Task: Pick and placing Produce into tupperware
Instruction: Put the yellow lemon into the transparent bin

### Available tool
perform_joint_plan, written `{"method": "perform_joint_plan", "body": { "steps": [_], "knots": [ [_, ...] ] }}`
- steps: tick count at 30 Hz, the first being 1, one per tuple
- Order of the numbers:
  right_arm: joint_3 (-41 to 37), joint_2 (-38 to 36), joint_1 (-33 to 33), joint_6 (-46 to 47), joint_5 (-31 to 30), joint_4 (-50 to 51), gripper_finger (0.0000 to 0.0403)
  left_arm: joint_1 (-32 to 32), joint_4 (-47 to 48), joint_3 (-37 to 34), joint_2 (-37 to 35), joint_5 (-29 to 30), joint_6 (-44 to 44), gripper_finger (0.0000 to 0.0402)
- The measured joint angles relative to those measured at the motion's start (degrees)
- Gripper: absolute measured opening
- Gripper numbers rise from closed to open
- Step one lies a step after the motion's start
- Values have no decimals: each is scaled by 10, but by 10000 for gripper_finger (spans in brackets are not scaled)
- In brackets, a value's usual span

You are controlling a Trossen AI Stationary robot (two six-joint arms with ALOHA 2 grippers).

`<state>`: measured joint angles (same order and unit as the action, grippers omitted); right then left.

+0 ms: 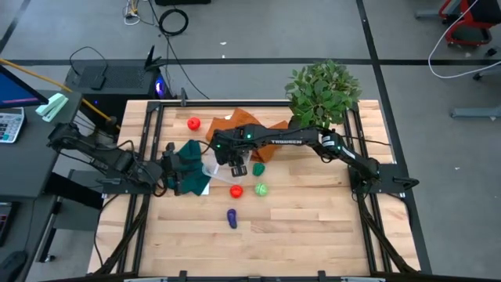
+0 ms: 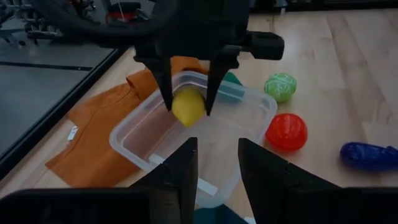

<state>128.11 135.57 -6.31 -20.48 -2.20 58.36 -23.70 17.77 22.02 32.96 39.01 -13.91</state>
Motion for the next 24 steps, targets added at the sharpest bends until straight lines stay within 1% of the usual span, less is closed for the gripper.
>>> {"method": "perform_joint_plan", "body": {
  "steps": [2,11,24],
  "knots": [
    [0,1,0,4,10,2,156,0,0,0,0,0,0,121],
    [-1,30,0,8,14,-6,156,0,-4,0,0,0,-4,119],
    [0,35,-1,10,26,-7,156,0,-4,0,0,-5,-5,121]
  ]
}}
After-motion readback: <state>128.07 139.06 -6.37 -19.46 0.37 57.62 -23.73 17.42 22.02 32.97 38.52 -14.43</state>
